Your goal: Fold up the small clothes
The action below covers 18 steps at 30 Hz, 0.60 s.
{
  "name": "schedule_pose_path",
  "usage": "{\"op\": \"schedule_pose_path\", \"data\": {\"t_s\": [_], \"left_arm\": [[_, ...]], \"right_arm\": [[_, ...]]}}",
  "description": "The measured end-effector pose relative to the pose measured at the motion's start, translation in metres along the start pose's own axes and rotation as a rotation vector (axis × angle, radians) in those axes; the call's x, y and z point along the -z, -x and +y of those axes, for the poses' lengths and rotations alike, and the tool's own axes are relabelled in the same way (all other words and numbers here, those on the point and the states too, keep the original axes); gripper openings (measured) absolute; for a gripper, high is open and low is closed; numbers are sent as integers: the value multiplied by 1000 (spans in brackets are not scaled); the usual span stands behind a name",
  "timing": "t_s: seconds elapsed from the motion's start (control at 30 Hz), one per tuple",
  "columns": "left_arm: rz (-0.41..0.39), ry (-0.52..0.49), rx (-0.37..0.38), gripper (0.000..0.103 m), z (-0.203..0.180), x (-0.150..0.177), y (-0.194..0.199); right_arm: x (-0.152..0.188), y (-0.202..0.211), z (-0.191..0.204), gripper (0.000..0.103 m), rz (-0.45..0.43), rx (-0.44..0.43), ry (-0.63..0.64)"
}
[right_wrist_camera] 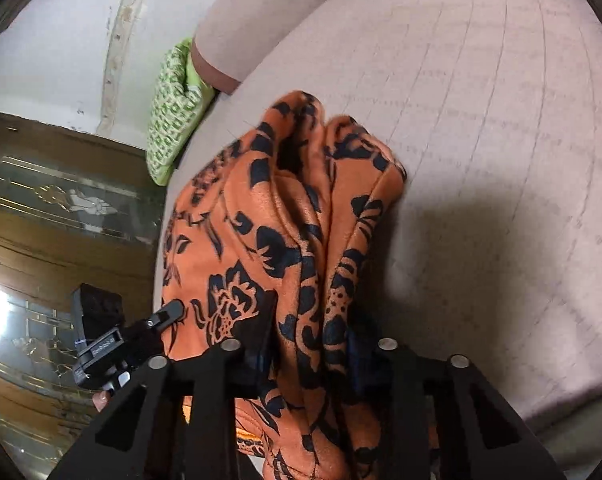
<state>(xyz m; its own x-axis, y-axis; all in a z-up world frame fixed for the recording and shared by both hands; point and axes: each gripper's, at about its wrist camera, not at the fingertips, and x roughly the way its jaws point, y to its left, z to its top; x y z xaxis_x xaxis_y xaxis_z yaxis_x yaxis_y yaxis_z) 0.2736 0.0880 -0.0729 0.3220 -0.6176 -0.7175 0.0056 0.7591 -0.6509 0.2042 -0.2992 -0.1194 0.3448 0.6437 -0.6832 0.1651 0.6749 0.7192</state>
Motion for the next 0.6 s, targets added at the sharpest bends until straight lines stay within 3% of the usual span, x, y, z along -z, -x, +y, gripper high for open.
{"op": "schedule_pose_path", "data": {"t_s": [0.13,0.23,0.3,0.33,0.4,0.5,0.6], "left_arm": [[-48,-11,-24,48,10,11,3],[-111,-81,-126,60,-3,19,4],[-128,-129,-165,62,-16,24,-2],[-128,-134,-157,61,-19,26,-8],[-117,-115,-113,49,-18,29,-12],[-150,-132,-105,35,-21,30,0],[-217,-204,-121,29,-29,39,23]], "right_arm": [[-5,-5,5,50,-11,67,26],[-7,-8,8,65,-14,113,28],[-8,-12,9,64,-1,104,29],[-9,-14,10,60,3,101,36],[-8,-21,16,47,23,72,43],[-6,-21,21,34,21,71,52],[0,-9,33,29,-16,49,72]]}}
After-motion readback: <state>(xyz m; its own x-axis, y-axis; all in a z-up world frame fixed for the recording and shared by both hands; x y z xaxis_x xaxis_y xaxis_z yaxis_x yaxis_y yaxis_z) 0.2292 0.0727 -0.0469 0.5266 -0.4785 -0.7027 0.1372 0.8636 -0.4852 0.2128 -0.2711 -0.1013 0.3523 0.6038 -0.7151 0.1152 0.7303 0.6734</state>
